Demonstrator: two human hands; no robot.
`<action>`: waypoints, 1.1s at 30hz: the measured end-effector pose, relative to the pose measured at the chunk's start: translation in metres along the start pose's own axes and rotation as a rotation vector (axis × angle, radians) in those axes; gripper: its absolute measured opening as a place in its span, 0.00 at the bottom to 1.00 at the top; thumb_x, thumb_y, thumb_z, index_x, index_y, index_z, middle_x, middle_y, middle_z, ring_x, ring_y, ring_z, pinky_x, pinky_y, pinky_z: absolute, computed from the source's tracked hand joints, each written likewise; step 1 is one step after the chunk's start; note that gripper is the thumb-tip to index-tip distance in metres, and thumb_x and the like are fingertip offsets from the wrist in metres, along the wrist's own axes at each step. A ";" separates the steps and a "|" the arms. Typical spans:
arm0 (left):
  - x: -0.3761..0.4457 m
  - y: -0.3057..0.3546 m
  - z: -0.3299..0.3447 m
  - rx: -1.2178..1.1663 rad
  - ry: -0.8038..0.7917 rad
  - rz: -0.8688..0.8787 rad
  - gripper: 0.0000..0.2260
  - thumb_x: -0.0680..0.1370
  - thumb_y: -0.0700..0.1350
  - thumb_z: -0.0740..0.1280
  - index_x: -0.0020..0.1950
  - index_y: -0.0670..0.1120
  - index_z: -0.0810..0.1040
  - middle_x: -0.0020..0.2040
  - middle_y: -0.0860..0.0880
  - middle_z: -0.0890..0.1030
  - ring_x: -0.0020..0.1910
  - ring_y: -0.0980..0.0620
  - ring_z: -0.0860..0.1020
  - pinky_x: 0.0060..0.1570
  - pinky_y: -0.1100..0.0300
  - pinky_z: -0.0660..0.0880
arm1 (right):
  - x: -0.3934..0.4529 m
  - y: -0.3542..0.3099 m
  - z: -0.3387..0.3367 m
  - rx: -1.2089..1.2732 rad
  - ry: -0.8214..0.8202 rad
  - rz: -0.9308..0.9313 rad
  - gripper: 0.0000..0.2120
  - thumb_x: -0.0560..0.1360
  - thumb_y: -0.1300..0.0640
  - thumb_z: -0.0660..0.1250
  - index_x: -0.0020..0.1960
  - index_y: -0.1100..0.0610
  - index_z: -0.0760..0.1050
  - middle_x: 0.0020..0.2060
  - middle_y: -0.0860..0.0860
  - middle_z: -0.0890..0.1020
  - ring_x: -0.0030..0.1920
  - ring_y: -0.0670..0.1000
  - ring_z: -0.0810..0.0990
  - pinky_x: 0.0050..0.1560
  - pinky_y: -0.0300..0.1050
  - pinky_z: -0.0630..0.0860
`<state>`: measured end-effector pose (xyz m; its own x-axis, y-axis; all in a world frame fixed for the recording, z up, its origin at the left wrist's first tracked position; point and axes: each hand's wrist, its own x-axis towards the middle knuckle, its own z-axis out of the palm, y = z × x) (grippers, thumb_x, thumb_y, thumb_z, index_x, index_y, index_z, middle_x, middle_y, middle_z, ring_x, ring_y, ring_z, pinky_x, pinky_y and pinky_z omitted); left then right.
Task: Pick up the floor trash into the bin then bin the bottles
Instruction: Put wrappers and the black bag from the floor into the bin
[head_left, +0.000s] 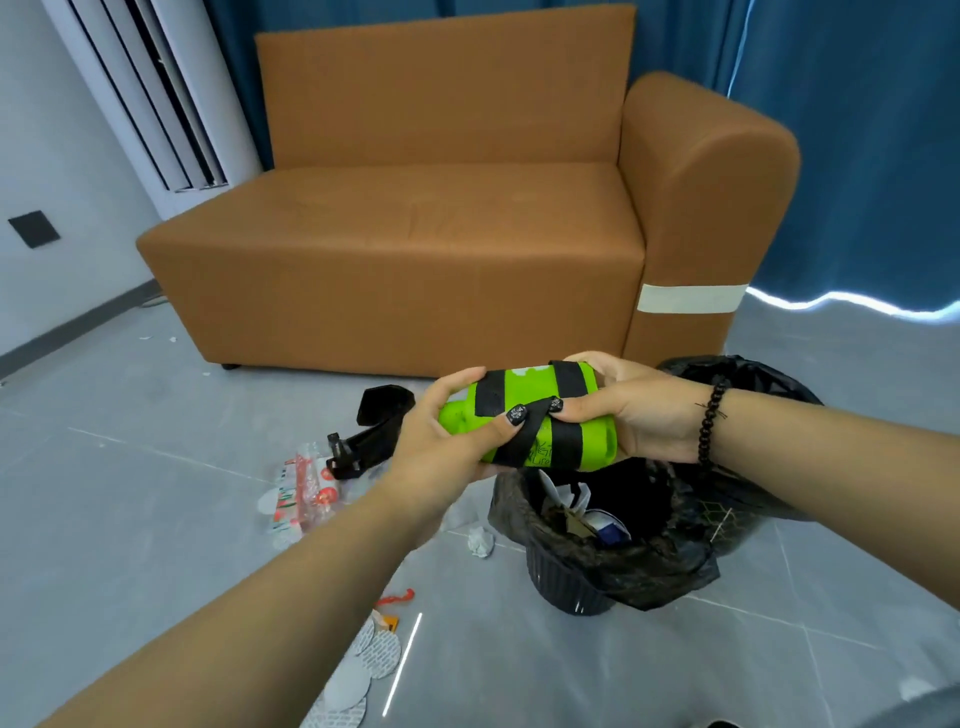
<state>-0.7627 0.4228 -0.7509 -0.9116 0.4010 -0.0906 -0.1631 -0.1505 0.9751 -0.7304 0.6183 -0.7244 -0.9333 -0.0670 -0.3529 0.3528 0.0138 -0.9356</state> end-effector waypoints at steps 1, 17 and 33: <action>0.004 -0.012 0.008 -0.024 -0.004 -0.025 0.21 0.73 0.33 0.71 0.62 0.50 0.75 0.50 0.46 0.82 0.44 0.47 0.84 0.45 0.48 0.82 | 0.002 0.005 -0.010 -0.028 0.040 0.021 0.23 0.67 0.64 0.72 0.59 0.52 0.71 0.56 0.54 0.80 0.53 0.58 0.81 0.53 0.63 0.77; 0.041 -0.184 0.034 0.304 0.175 -0.368 0.23 0.76 0.48 0.68 0.66 0.59 0.61 0.65 0.47 0.75 0.59 0.46 0.78 0.60 0.46 0.75 | 0.068 0.101 -0.085 -1.109 0.297 0.191 0.31 0.70 0.56 0.71 0.67 0.51 0.59 0.36 0.56 0.77 0.33 0.56 0.78 0.29 0.47 0.73; 0.041 -0.201 0.045 0.040 0.089 -0.433 0.14 0.82 0.46 0.60 0.67 0.57 0.68 0.59 0.49 0.80 0.54 0.49 0.81 0.41 0.59 0.81 | 0.165 0.179 -0.073 -1.863 -0.062 0.054 0.36 0.73 0.58 0.67 0.74 0.51 0.50 0.63 0.58 0.69 0.50 0.58 0.78 0.35 0.48 0.72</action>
<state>-0.7507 0.5102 -0.9420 -0.7918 0.3397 -0.5076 -0.5239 0.0495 0.8503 -0.8263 0.6825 -0.9507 -0.9063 -0.0608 -0.4182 -0.1808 0.9502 0.2537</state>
